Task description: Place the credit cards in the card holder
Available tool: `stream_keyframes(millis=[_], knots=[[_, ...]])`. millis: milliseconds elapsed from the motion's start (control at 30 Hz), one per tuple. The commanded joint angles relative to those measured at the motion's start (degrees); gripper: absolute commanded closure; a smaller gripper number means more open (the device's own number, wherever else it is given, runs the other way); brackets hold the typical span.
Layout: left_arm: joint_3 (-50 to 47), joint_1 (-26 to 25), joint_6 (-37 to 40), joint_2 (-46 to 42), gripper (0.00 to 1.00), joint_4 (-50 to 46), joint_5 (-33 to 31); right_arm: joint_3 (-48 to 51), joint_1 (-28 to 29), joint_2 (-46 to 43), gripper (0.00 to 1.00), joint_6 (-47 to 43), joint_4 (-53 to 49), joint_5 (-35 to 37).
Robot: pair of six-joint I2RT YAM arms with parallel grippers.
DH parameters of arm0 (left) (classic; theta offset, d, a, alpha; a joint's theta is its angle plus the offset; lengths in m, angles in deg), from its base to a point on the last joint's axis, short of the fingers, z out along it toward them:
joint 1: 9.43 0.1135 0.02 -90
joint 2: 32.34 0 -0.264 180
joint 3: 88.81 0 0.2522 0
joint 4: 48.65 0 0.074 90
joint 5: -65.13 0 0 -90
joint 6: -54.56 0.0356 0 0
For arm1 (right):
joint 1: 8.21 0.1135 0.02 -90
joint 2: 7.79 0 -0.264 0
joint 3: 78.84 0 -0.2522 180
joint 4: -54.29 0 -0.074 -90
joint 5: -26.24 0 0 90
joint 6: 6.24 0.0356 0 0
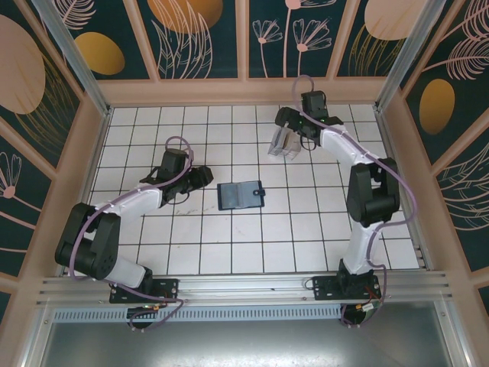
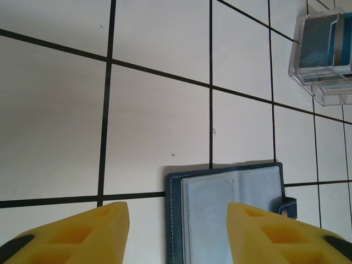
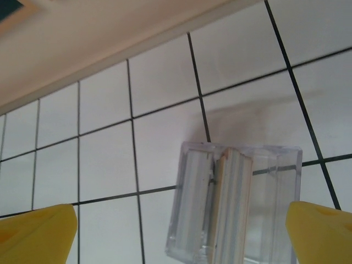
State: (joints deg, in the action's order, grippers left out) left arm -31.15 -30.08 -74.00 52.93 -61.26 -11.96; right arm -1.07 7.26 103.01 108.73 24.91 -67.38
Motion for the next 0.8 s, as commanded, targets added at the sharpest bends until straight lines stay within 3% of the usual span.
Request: stream_keyframes(millis=[0, 133, 400, 600, 767], knots=[[0.5, -0.1, 1.5, -1.8, 0.48, -2.7, -1.2, -2.9, -0.6, 3.3, 0.06, -0.6, -3.5, -6.0], [0.5, -0.1, 2.3, -2.8, 0.47, -3.8, -2.4, -5.8, -0.6, 6.2, 0.12, -1.2, -5.6, -5.7], [0.8, -0.1, 2.6, -2.7, 0.46, -4.5, -2.6, -4.8, 0.0, 6.9, 0.14, 0.6, -6.1, -3.8], [1.8, -0.1, 3.0, -1.8, 0.46, -4.3, -2.3, -6.4, 0.0, 9.7, 0.14, 0.2, -5.9, -6.4], [0.8, -0.1, 2.2, -2.1, 0.46, -3.1, -1.7, -7.0, 0.1, 10.4, 0.21, 0.3, -5.2, -9.0]])
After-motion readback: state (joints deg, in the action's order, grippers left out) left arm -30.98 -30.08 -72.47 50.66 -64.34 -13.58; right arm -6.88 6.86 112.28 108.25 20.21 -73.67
